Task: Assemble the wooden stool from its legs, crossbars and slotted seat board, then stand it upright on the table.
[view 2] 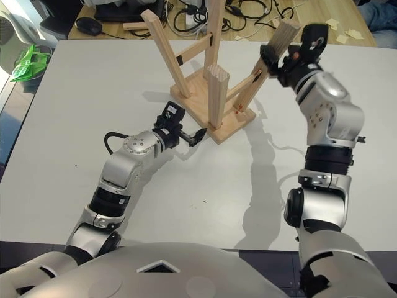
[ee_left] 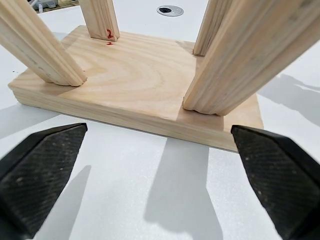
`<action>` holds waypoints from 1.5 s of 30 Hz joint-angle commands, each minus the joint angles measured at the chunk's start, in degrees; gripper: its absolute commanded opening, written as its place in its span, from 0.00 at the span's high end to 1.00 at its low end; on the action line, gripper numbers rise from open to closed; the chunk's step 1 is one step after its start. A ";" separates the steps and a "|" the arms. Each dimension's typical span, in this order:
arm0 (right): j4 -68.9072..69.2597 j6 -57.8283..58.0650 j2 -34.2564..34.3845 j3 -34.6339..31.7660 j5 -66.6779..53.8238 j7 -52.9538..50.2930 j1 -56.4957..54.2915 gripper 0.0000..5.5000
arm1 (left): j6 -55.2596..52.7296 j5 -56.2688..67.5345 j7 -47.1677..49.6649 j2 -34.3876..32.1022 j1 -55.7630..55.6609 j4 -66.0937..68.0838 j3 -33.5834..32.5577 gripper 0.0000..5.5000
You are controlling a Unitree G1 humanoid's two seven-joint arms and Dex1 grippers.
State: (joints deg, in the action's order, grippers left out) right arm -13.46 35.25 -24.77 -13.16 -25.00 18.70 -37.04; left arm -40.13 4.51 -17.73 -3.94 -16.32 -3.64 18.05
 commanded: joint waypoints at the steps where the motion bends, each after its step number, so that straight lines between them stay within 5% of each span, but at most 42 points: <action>1: -0.18 0.18 -0.87 -1.33 -1.35 2.21 -4.03 0.28 | 0.58 -0.49 0.20 0.10 -0.89 0.65 -0.27 0.02; 6: -1.43 3.31 -2.40 2.02 1.67 3.83 -2.12 0.28 | 0.46 -0.52 -0.04 -0.21 -0.55 -0.03 -0.13 0.02; 10: -5.14 13.21 -4.26 15.43 8.59 7.37 6.36 0.28 | 0.09 -0.51 0.05 -0.23 -0.26 -0.74 -0.04 0.02; 14: -7.01 17.58 -2.95 18.66 10.83 4.96 6.88 0.28 | 0.32 -0.50 0.19 0.17 -0.58 -0.29 0.01 0.02; 29: -2.94 4.59 2.08 -4.59 -2.92 3.32 -6.35 0.28 | 1.56 -1.00 -0.08 0.08 -1.25 1.34 -0.27 0.02; 32: -1.70 5.87 1.74 -2.66 -2.22 3.83 -5.14 0.28 | 1.12 -1.00 -0.28 -0.11 -1.04 0.51 -0.05 0.02; 39: -7.41 16.74 -2.68 17.10 12.57 2.21 6.67 0.28 | 0.30 -0.98 -0.41 -0.56 -0.16 -1.10 0.29 0.02; 45: -4.13 8.67 1.38 10.24 9.06 0.62 5.13 0.28 | 1.03 -1.20 -0.20 -0.34 -0.45 -0.01 0.23 0.02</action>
State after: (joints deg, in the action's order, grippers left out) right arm -15.45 43.01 -25.45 -2.45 -16.03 20.47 -35.54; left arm -39.11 3.94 -18.14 -4.32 -16.30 -4.03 18.14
